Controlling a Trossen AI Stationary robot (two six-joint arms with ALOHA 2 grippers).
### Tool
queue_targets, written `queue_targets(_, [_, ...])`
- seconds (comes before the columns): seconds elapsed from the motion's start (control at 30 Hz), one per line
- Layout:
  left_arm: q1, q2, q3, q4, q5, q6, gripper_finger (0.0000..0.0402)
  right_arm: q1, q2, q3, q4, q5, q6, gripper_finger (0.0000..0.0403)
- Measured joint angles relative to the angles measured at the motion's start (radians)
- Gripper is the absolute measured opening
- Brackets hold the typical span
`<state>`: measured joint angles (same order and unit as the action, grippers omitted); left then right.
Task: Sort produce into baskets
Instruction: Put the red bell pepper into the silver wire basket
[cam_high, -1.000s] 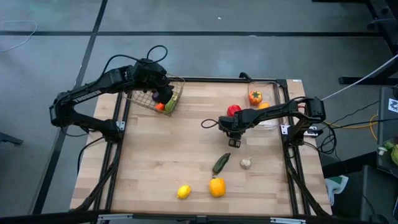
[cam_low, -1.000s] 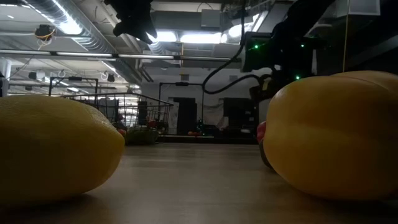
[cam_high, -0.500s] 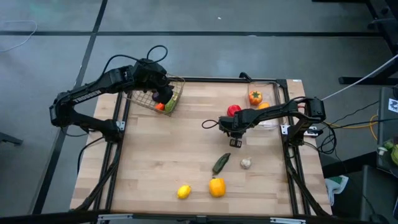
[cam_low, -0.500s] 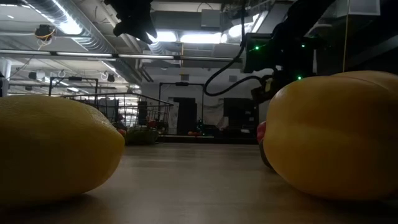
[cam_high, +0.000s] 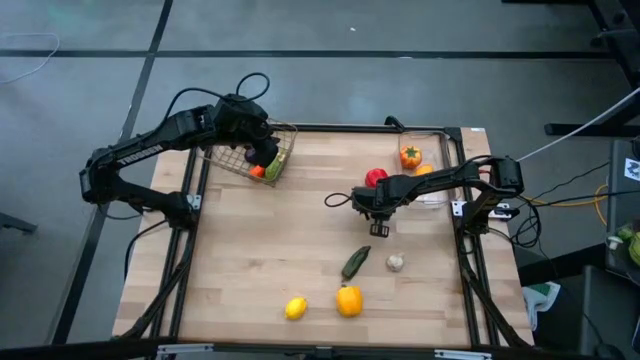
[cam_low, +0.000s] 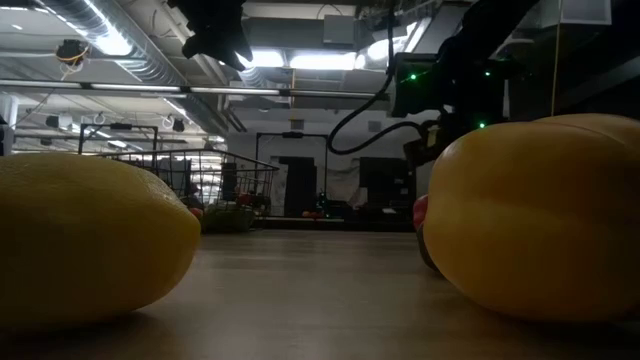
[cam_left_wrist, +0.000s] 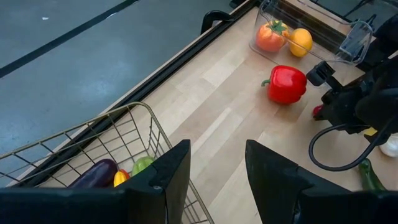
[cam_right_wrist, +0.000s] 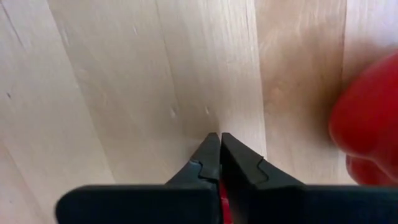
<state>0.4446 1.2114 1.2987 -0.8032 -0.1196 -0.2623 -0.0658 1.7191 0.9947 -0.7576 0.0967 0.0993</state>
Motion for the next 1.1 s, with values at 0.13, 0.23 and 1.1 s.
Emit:
queue_targets(0.13, [0.000, 0.000, 0.000, 0.000, 0.000, 0.000, 0.0150, 0.000, 0.000, 0.003, -0.002, 0.018, -0.003, 0.0003])
queue_targets(0.23, [0.000, 0.000, 0.000, 0.000, 0.000, 0.000, 0.0150, 0.000, 0.000, 0.029, 0.000, 0.026, -0.003, 0.0004])
queue_targets(1.1, [0.002, 0.000, 0.000, 0.000, -0.067, -0.003, 0.0151, -0.105, 0.020, 0.290, 0.824, -0.009, -0.239, 0.0001])
